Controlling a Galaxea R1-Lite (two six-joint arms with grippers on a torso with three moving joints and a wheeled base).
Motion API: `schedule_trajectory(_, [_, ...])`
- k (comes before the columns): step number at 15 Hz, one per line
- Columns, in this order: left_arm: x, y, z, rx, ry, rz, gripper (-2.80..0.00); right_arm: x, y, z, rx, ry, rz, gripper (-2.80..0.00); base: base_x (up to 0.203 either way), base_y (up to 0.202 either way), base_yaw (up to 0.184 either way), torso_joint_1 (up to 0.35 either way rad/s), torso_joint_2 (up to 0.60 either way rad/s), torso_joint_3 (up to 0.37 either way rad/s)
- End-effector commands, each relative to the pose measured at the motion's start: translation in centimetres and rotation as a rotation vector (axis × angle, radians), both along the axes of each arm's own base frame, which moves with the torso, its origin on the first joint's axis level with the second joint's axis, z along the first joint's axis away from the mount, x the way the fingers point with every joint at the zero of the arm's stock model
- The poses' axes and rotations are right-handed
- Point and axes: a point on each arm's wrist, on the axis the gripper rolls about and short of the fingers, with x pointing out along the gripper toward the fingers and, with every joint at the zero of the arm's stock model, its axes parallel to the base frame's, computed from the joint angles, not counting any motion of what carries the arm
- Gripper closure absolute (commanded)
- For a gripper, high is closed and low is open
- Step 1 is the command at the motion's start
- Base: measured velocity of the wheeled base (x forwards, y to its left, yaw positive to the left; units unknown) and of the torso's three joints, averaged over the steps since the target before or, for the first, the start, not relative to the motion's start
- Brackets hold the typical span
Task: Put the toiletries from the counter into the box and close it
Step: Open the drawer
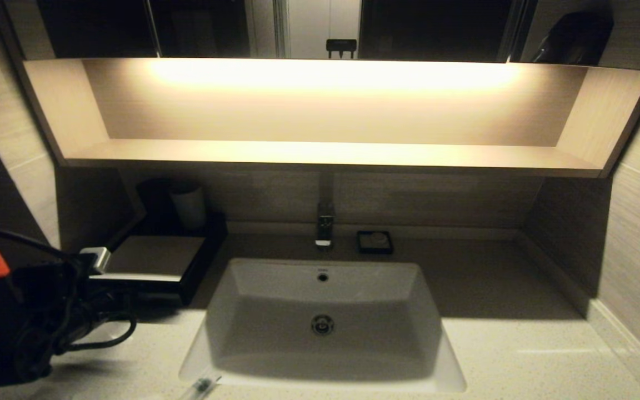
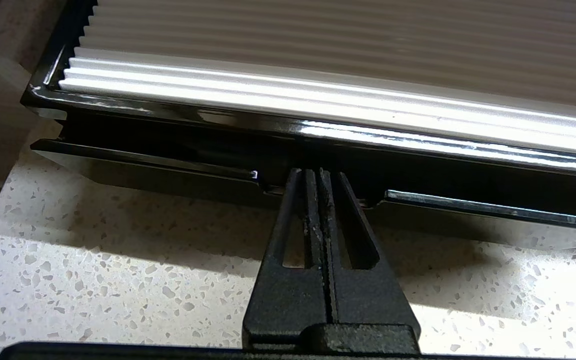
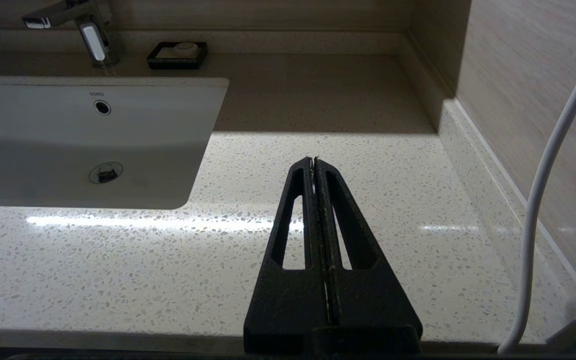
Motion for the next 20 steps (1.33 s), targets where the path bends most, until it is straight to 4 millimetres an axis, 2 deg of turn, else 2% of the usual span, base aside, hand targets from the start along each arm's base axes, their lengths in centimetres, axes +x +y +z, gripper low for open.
schedule_trajectory(1, [0.15, 0.05, 0.01, 0.001, -0.008, 0.000, 0.00, 0.00, 0.00, -0.01, 0.000, 0.000, 0.000, 0.00, 0.000, 0.000, 0.000, 0.000, 0.00, 0.000])
schedule_trajectory(20, [-0.22, -0.03, -0.20, -0.002, 0.038, 0.001, 0.00, 0.00, 0.00, -0.01, 0.000, 0.000, 0.000, 0.00, 0.000, 0.000, 0.000, 0.000, 0.00, 0.000])
